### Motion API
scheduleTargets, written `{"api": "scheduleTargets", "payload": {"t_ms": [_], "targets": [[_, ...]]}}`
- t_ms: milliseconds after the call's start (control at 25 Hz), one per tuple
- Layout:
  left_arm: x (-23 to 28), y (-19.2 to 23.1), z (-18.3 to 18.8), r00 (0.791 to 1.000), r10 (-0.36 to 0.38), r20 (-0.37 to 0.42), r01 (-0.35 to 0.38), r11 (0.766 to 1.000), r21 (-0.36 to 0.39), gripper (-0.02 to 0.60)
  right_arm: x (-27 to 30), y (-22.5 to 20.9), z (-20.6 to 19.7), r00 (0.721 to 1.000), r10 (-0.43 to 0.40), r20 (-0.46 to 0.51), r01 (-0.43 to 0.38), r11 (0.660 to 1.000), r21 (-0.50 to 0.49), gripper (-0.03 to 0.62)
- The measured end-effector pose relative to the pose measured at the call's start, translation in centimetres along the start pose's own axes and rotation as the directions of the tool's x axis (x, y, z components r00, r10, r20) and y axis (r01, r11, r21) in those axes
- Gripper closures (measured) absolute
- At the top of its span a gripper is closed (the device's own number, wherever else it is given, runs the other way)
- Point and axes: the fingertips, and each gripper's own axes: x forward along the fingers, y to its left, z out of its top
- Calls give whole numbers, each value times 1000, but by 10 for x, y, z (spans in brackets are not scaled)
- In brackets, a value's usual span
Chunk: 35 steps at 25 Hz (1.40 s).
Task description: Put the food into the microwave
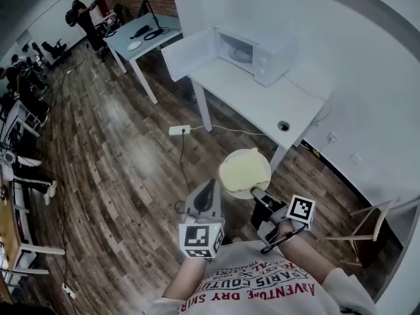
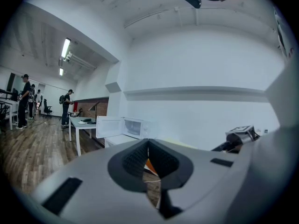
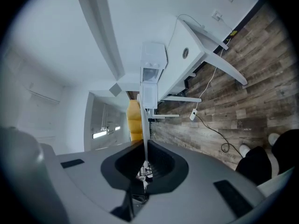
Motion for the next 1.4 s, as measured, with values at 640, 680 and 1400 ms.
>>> {"api": "scheduleTargets", "payload": {"t_ms": [640,680,1400], "targets": [[44,75,-10,999,10,-42,-11,999,-36,575,79,-7,20,999,-44,13,43,999,29,571],[51,84,-9,999,7,-43,-8,999,-37,575,89,-5,22,999,-45,15,45,999,21,571],[181,297,49,990,-138,-25,138,990,-3,575,314,49,48,983,-46,180,35,997,61,571]]}}
